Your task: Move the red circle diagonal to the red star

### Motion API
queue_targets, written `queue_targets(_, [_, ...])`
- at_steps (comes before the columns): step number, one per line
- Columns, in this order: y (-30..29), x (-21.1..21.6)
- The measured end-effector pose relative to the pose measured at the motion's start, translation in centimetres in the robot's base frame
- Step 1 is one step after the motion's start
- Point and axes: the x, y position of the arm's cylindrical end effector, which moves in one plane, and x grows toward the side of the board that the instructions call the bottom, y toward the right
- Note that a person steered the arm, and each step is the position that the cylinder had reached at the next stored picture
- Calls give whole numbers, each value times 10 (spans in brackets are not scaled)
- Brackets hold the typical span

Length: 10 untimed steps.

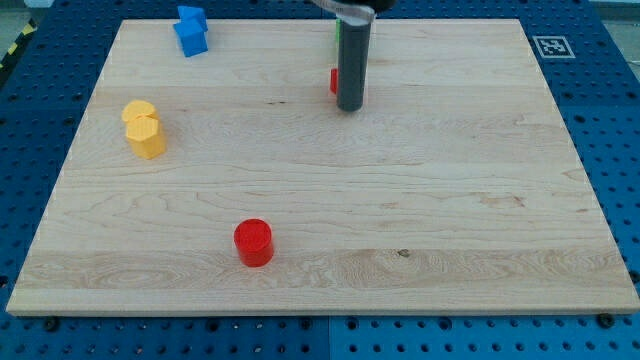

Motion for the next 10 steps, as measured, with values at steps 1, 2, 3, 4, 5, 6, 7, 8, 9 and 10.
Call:
queue_targets(1, [4, -23])
queue_targets(2, [6, -9])
queue_targets(3, [30, 41])
queue_targets(4, [51, 79])
queue_targets(5, [51, 80])
queue_targets(6, [66, 122])
queue_targets(7, [69, 196])
queue_targets(8, [66, 266])
queue_targets(9, [59, 268])
queue_targets(10, [35, 268])
